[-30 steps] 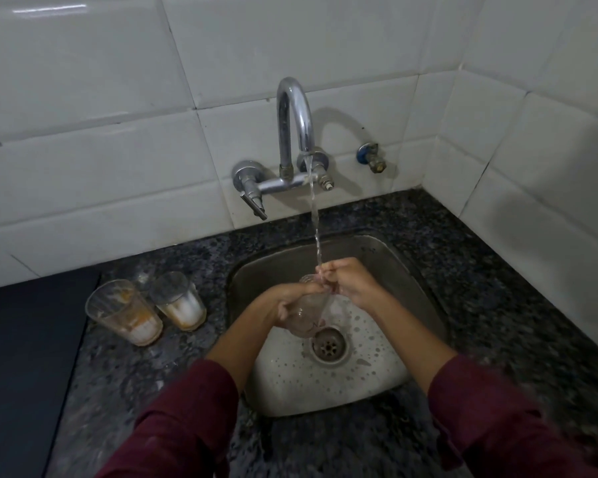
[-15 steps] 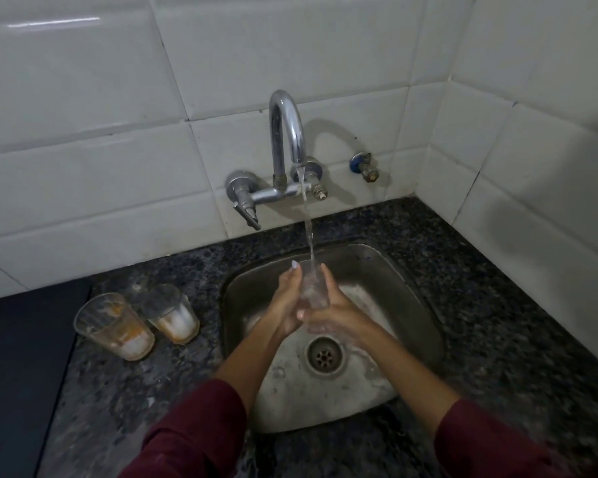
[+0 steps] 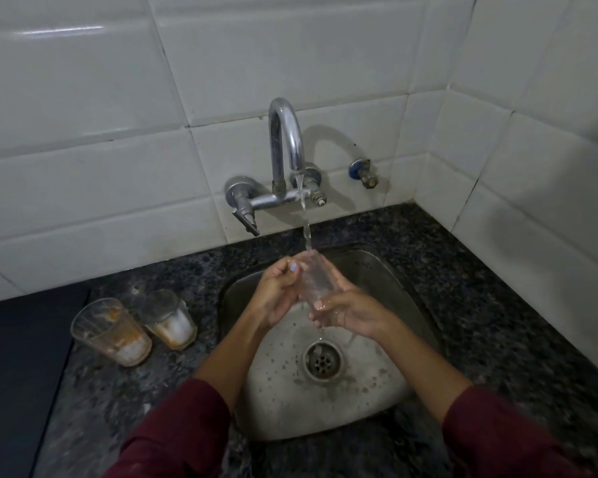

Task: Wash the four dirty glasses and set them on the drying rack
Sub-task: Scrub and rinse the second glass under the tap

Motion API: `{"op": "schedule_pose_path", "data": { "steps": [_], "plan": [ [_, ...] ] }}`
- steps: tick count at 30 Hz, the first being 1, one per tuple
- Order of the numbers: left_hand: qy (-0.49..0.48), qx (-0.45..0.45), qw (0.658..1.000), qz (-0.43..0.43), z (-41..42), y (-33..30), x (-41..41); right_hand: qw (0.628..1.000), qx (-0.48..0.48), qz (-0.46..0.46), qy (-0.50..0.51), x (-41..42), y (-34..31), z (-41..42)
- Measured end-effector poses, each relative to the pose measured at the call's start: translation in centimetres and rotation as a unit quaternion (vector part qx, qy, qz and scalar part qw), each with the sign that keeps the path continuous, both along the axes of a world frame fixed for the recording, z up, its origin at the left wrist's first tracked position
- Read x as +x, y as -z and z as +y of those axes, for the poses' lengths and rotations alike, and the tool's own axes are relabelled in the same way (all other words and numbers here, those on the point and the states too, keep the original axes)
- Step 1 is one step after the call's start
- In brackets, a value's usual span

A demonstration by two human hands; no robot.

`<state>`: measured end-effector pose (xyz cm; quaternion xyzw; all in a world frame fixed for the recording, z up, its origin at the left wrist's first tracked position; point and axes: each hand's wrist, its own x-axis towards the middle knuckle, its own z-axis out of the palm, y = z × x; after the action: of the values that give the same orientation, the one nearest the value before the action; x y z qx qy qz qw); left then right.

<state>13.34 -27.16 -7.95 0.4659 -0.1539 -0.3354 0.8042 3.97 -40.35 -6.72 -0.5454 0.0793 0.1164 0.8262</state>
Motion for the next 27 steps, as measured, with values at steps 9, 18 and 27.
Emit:
{"op": "schedule_pose_path", "data": {
  "steps": [9, 18, 27],
  "plan": [
    [-0.022, 0.152, 0.985, -0.078, -0.2, -0.1, -0.1, 0.802, -0.595, -0.059, -0.006, 1.0, 0.2, 1.6],
    [-0.049, 0.425, 0.819, -0.384, -1.3, -3.2, -1.6, 0.989, 0.107, 0.096, 0.043, 0.9, 5.1, 2.7],
    [-0.027, 0.377, 0.811, -0.446, 0.6, -1.9, -2.0, 0.973, -0.179, 0.038, 0.143, 1.9, 4.1, 3.0]
  ]
}}
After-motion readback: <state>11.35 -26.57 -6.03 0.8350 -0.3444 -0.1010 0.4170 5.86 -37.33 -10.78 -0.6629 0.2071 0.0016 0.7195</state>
